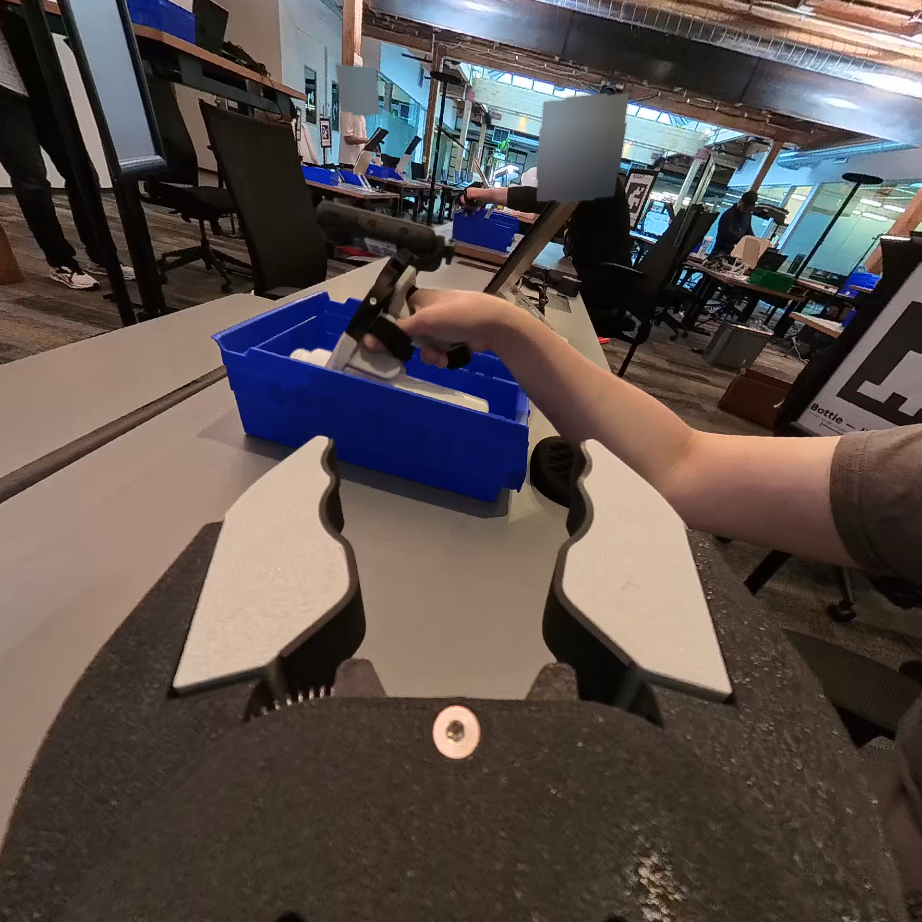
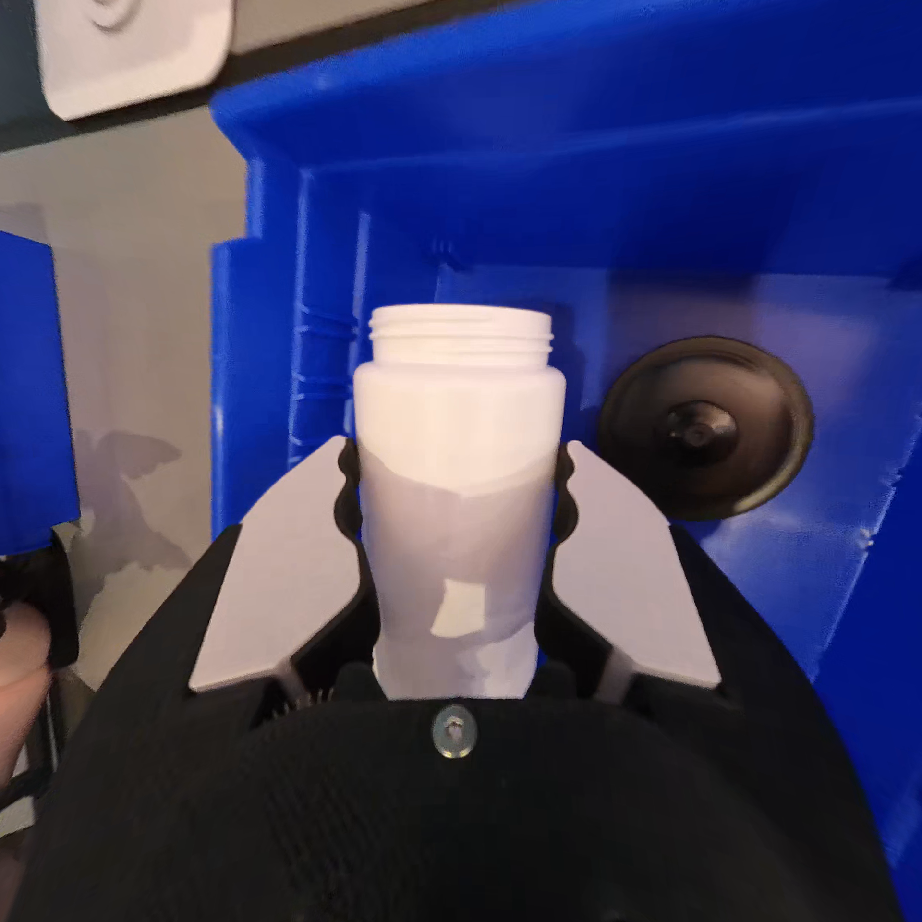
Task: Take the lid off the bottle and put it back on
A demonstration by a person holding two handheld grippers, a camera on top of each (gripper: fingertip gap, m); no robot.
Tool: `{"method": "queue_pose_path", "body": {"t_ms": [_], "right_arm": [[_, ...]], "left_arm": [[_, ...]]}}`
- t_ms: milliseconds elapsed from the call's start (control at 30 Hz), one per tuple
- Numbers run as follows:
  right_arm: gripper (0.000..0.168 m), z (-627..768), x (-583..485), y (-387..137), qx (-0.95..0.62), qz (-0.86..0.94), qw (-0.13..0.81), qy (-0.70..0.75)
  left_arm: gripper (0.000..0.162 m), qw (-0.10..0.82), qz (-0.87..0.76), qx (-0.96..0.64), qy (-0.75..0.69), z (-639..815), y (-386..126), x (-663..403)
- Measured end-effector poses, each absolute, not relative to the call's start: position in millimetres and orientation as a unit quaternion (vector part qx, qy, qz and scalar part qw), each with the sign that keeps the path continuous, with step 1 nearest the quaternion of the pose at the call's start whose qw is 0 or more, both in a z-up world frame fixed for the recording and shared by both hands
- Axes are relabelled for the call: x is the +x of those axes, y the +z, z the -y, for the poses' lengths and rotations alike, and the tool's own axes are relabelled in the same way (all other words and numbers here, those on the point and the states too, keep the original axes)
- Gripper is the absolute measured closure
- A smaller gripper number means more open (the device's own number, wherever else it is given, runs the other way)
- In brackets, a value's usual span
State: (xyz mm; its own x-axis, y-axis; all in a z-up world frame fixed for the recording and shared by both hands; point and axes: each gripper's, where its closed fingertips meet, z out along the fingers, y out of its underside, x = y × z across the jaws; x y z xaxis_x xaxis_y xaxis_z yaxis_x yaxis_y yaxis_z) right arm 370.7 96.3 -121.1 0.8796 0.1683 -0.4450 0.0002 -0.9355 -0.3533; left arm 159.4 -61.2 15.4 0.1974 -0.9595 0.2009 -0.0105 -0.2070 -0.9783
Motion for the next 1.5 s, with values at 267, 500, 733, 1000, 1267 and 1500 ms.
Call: {"method": "queue_pose_path", "body": {"t_ms": [267,500,733,1000,1267,1500], "right_arm": [[0.092,-99,367,-94,-0.950,0.108,0.225,0.190],[0.086,-87,435,31,-0.868,0.143,0.475,0.010],[0.101,-60,527,-79,-0.967,0.097,0.231,-0.051],[0.159,-35,516,-126,-0.992,0.064,0.096,0.042],[0.160,-34,515,-126,-0.994,0.050,0.090,0.048],[0.160,-34,507,-126,-0.994,0.052,0.081,0.052]], "left_arm": [[0.068,0.509,-0.395,-0.601,-0.472,55,23,154],[0.067,0.584,-0.388,-0.623,-0.347,25,83,82],[0.072,0.538,-0.244,-0.807,0.016,-29,76,-125],[0.093,0.423,-0.089,-0.902,-0.019,-19,21,-240],[0.095,0.282,-0.035,-0.959,0.010,-11,-47,-278],[0.104,0.181,-0.023,-0.983,0.034,-3,-89,-288]]}}
